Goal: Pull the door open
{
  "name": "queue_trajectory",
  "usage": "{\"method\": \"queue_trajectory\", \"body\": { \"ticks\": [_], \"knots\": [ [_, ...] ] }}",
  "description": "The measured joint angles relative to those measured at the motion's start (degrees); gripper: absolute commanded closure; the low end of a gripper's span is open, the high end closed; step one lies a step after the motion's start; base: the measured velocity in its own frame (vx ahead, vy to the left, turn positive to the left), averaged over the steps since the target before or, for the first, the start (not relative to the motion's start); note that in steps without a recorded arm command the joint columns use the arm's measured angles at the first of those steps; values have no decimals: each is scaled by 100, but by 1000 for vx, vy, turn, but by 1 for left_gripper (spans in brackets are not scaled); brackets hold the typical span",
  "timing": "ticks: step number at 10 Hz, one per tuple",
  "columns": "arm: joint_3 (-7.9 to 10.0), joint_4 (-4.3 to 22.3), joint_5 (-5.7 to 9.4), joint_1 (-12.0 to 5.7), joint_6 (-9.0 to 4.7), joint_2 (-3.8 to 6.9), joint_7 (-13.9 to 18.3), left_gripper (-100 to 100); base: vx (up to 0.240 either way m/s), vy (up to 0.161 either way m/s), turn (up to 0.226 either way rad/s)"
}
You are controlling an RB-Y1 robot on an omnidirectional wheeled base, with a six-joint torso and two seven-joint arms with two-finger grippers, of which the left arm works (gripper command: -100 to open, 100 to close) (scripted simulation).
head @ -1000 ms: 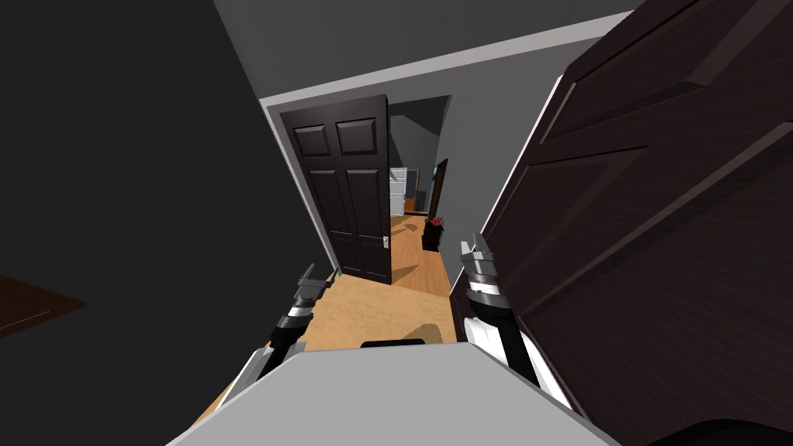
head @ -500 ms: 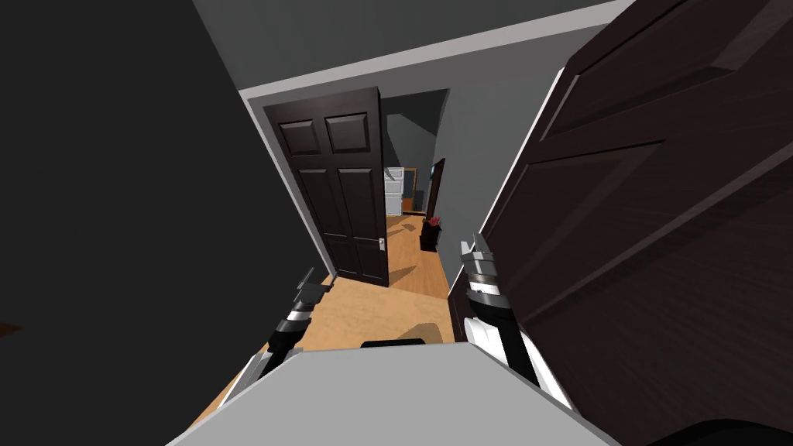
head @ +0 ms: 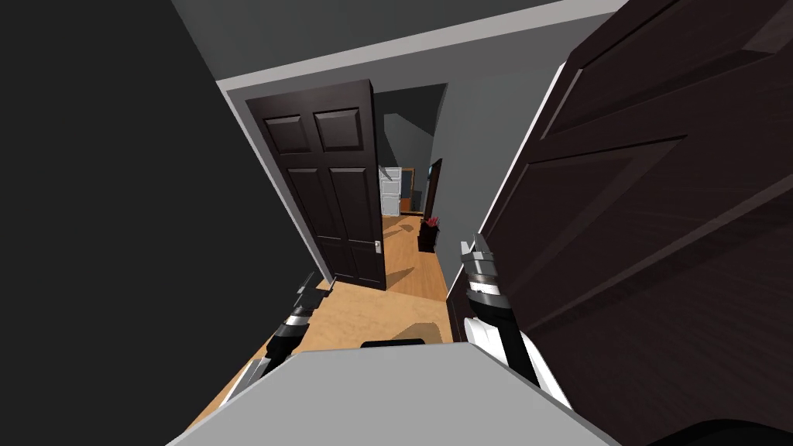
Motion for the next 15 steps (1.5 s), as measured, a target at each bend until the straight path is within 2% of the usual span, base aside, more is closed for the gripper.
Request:
{"method": "queue_trajectory", "body": {
  "ticks": [15],
  "knots": [
    [551, 1317, -696, -234, -452, -28, -2136, -100, 76, -34, -36]
  ]
}}
